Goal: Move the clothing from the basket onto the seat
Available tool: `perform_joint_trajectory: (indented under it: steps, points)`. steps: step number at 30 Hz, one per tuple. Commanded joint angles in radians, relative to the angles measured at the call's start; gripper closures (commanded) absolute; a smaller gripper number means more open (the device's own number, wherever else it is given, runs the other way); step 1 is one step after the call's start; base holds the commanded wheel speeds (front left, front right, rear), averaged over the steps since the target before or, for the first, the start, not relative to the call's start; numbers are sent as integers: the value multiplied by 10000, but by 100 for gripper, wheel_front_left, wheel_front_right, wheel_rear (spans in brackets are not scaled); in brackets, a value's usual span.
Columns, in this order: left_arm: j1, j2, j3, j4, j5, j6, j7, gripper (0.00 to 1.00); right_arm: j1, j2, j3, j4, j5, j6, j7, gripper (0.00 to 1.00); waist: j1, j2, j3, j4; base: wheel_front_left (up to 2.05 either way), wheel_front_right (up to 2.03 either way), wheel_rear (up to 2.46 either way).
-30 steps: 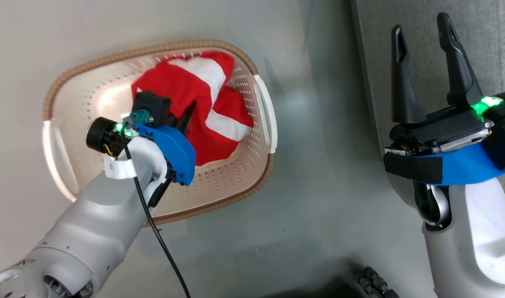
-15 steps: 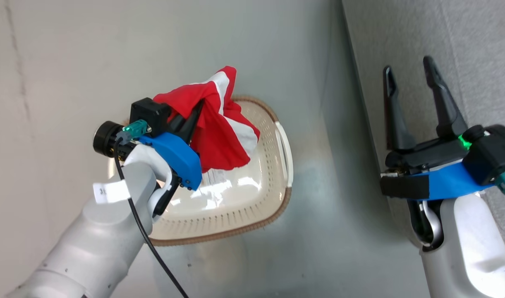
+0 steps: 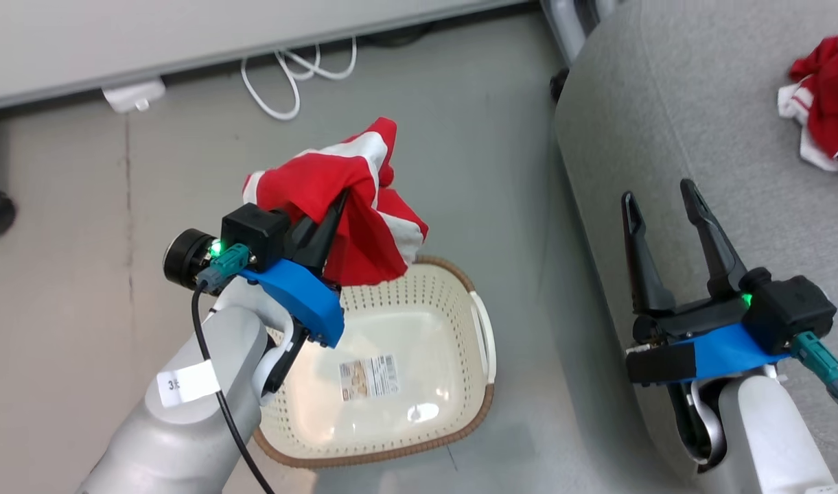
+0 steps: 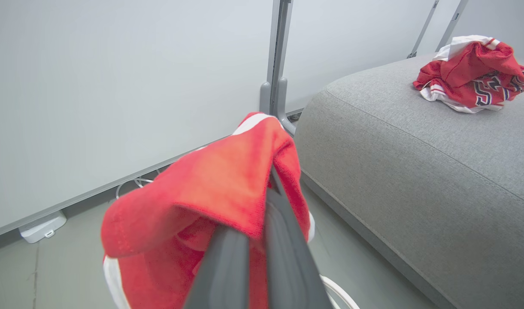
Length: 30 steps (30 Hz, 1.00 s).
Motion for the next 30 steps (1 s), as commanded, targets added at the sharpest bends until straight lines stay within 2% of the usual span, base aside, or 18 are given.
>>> perform_joint_trajectory:
  steps: [1, 10, 23, 30]
  points:
    - [167, 21, 144, -129, 187, -16, -49, 100, 250, -19, -35, 70, 97, 1, -36, 0, 3, -1, -751, 44, 0, 0, 0]
    - [501, -23, 401, -756, 680, -16, -50, 100, 1119, -8, -147, 272, 216, 1, -34, 0, 3, -1, -2110, 64, 0, 0, 0]
    - [693, -46, 401, -1589, 864, -16, -50, 100, 2112, 5, -413, 355, 245, 1, -34, 0, 3, -1, -3241, 275, 0, 0, 0]
    - [772, 5, 432, -1969, 911, 12, -50, 100, 2322, 10, -406, 310, 392, 1, -34, 0, 3, -1, -3458, 343, 0, 0, 0]
